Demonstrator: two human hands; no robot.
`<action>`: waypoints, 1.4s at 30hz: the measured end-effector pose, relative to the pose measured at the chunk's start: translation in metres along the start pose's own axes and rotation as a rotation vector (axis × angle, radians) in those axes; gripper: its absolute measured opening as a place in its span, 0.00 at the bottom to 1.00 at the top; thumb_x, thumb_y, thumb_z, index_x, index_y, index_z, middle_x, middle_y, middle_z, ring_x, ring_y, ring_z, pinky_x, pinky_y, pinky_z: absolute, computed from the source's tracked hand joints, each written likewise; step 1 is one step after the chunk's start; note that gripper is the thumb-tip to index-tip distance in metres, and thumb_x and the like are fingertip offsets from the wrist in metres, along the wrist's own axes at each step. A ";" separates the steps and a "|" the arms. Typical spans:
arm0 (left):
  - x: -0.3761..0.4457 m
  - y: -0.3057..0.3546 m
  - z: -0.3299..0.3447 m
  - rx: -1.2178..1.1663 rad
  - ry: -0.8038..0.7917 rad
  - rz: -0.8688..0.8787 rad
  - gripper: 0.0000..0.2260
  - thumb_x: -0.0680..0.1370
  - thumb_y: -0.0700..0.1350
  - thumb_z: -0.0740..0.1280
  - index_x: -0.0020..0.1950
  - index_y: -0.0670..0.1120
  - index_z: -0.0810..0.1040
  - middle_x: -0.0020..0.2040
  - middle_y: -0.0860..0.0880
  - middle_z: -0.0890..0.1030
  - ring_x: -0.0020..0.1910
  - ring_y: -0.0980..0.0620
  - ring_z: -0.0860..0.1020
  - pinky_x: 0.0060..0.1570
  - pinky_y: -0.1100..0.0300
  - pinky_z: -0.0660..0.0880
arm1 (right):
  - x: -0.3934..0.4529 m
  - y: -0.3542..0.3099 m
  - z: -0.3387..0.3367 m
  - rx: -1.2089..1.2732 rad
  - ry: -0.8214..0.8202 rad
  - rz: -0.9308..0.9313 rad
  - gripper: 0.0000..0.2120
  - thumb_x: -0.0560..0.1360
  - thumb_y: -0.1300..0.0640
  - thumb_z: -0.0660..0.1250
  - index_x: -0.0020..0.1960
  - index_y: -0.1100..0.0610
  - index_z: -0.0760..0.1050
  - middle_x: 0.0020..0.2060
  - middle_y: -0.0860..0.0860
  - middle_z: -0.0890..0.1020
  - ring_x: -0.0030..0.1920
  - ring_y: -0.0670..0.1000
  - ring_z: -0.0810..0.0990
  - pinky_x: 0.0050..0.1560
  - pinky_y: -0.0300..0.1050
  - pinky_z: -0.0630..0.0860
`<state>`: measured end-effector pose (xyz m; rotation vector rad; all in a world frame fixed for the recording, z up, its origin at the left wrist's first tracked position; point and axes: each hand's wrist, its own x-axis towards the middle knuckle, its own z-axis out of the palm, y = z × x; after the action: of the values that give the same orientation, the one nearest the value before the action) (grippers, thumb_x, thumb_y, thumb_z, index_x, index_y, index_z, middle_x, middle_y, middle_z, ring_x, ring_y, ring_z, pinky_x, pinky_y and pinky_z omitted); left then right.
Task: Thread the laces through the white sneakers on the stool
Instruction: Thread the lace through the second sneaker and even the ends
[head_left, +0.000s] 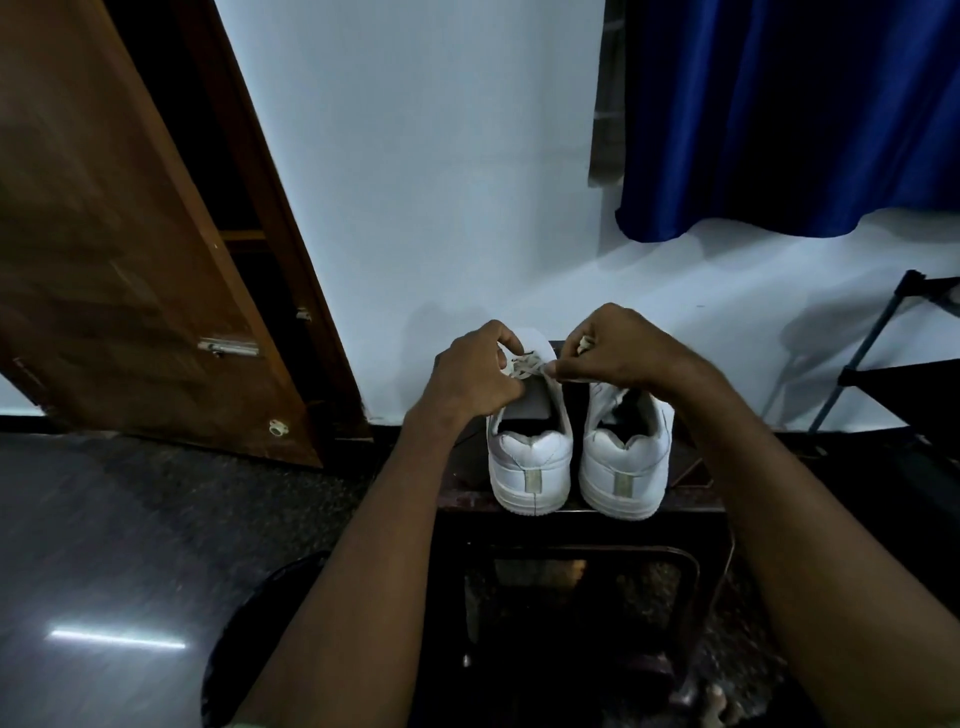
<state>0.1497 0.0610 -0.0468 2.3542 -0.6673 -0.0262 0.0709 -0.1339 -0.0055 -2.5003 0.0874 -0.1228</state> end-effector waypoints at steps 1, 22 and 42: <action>0.000 -0.001 -0.001 -0.022 -0.019 -0.018 0.17 0.69 0.45 0.76 0.54 0.56 0.77 0.44 0.56 0.78 0.42 0.57 0.77 0.44 0.58 0.70 | 0.000 -0.002 0.000 -0.016 -0.002 -0.004 0.11 0.71 0.48 0.79 0.35 0.54 0.86 0.32 0.53 0.84 0.37 0.48 0.80 0.41 0.45 0.75; 0.027 -0.032 0.030 0.097 0.146 0.119 0.04 0.79 0.48 0.69 0.50 0.56 0.82 0.48 0.52 0.79 0.48 0.50 0.80 0.55 0.51 0.76 | 0.043 0.015 0.060 -0.154 0.232 -0.061 0.08 0.75 0.62 0.70 0.43 0.49 0.81 0.43 0.48 0.83 0.47 0.53 0.81 0.48 0.48 0.77; 0.018 -0.017 0.022 0.230 0.181 0.019 0.03 0.83 0.45 0.64 0.54 0.52 0.76 0.53 0.51 0.82 0.53 0.46 0.79 0.47 0.54 0.69 | 0.042 0.024 0.067 0.013 0.230 -0.092 0.08 0.77 0.65 0.66 0.48 0.52 0.72 0.42 0.48 0.81 0.45 0.51 0.78 0.44 0.49 0.72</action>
<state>0.1691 0.0497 -0.0717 2.5306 -0.6319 0.2832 0.1194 -0.1176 -0.0700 -2.4687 0.0661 -0.4477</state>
